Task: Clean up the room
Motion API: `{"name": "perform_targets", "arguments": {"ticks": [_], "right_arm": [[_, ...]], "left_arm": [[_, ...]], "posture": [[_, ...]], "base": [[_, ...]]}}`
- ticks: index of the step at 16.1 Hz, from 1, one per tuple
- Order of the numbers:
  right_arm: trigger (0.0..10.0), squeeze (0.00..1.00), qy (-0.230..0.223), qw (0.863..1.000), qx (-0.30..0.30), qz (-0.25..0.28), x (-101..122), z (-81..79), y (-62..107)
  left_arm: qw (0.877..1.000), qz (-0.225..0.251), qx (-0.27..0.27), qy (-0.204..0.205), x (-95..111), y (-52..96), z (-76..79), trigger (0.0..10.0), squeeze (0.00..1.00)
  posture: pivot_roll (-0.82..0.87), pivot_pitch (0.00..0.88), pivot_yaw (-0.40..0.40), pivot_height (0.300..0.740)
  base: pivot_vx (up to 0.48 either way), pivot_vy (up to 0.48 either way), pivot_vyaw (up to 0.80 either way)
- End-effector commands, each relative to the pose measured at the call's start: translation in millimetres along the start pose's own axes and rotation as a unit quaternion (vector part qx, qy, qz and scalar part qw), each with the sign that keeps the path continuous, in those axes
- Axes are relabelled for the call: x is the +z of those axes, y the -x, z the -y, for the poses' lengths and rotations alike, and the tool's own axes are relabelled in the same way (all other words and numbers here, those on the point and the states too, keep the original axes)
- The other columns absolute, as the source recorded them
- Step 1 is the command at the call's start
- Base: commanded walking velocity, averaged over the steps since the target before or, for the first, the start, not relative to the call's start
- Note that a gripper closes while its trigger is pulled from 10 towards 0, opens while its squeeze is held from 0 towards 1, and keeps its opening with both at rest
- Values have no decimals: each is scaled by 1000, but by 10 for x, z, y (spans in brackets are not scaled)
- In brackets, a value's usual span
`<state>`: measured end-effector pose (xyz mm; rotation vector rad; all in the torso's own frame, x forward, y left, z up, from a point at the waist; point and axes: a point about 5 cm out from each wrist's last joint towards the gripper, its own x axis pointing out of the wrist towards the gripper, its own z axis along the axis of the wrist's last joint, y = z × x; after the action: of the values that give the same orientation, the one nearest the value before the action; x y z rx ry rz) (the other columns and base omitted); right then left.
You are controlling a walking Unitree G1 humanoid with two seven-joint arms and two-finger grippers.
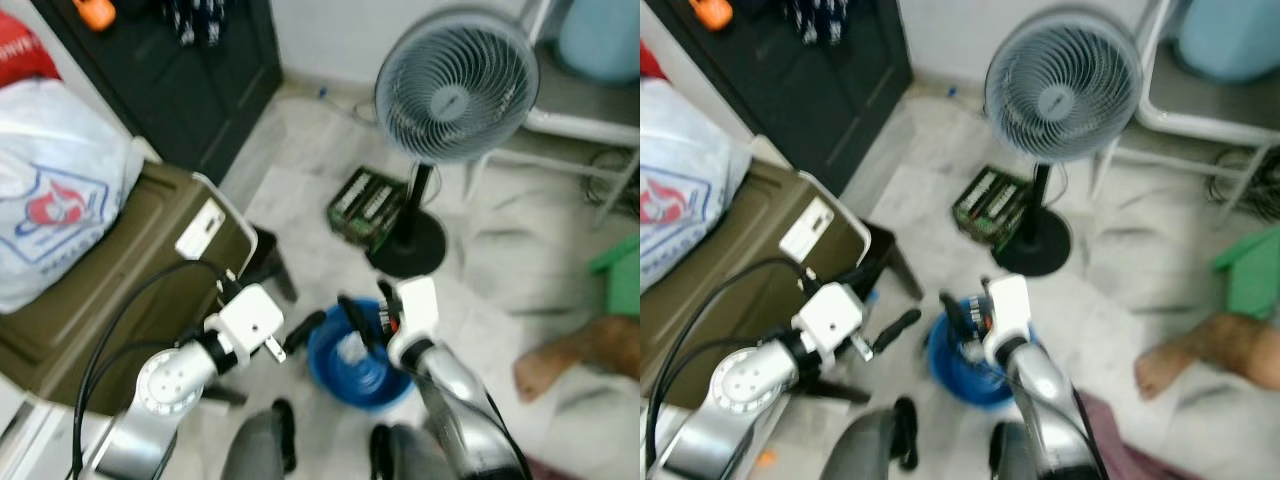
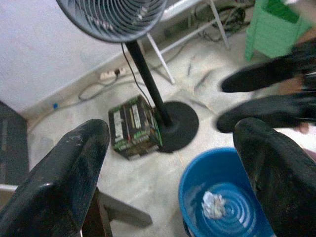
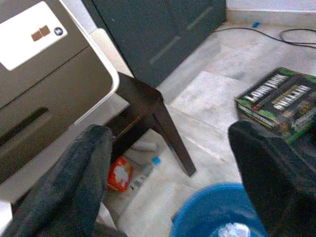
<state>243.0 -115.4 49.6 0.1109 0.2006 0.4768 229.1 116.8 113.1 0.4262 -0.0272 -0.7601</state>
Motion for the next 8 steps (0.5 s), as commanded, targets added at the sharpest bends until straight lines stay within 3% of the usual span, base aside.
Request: {"name": "perform_targets", "arguments": {"ticks": [1, 3, 4, 5, 8], "right_arm": [[10000, 1000, -2, 1000, -1, -5, 40, -2, 94], [10000, 1000, -1, 1000, -23, -17, 45, 67, 316], [10000, 718, 8, 999, -32, -14, 46, 76, 391], [10000, 0, 7, 999, -42, -19, 36, 90, 441], [10000, 0, -16, 995, -92, -19, 88, 213, 462]], "left_arm": [[1000, -7, 18, -4, -64, -24, -30, 10000, 0], [998, -4, 61, 1, -109, -101, -96, 10000, 0], [996, -4, 87, 17, -131, -108, -128, 10000, 0], [993, -5, 112, 32, -159, -115, -156, 10000, 0], [987, -17, 152, 43, -285, -104, -143, 10000, 0]], "posture": [[26, 92, 67, 740], [0, 53, 46, 740], [-14, 26, 36, 740], [-25, 3, 33, 740], [-37, 0, 15, 740]], "base": [[0, 0, 0], [0, 0, 0], [0, 0, 0], [0, 0, 0], [0, 0, 0]]}}
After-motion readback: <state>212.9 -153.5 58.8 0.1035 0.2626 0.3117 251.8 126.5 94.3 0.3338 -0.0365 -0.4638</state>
